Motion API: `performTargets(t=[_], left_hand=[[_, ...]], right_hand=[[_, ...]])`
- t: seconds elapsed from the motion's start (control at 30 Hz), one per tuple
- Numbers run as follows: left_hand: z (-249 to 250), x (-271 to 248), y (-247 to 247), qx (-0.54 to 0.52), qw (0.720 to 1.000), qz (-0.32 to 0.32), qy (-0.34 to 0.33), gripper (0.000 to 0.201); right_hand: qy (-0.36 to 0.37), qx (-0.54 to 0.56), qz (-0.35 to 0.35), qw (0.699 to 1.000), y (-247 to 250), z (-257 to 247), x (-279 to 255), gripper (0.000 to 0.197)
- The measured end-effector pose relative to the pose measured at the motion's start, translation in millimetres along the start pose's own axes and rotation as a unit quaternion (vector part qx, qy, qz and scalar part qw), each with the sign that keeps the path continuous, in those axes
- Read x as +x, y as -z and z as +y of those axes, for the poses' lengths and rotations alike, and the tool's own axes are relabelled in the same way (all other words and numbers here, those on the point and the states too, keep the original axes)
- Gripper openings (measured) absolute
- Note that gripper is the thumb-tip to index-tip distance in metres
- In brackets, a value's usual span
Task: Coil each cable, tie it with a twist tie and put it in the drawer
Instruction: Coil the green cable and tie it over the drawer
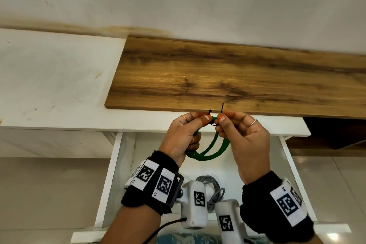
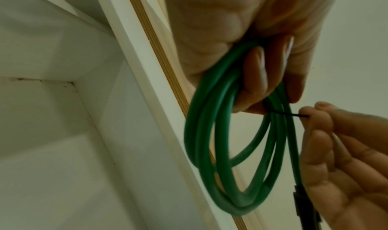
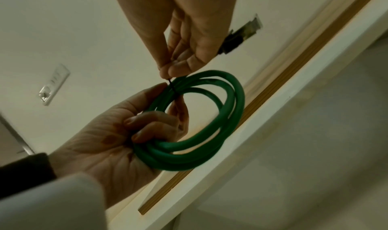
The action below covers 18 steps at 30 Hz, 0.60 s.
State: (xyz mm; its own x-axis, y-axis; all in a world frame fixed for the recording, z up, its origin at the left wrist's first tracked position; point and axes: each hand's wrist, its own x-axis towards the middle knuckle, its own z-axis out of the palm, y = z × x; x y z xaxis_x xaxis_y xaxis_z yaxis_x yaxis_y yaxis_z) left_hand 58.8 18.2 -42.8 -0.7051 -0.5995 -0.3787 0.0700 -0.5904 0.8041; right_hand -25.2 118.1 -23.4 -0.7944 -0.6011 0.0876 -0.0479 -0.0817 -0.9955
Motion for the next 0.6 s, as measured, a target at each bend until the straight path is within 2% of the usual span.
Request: performTargets(t=[0.23,0.4,0.6], left_hand=[[-0.9,-0.8,-1.5,0.052,0.998,0.012,-0.032,0.017],[-3.2,-0.3,-4.3,0.084,0.994,0.023,-0.061,0.019],[-3.7,-0.3,-3.9,0.1,0.992,0.028,-0.075,0.018]], right_hand=[[0.037,-0.151,0.012,0.988,1.6,-1.9,1.3,0.017],[0.019,-0.181,0.017,0.983,5.4,-0.9,5.1,0.022],[0.035,-0.203,0.014,0.979,4.7,-3.3,5.1,0.027]])
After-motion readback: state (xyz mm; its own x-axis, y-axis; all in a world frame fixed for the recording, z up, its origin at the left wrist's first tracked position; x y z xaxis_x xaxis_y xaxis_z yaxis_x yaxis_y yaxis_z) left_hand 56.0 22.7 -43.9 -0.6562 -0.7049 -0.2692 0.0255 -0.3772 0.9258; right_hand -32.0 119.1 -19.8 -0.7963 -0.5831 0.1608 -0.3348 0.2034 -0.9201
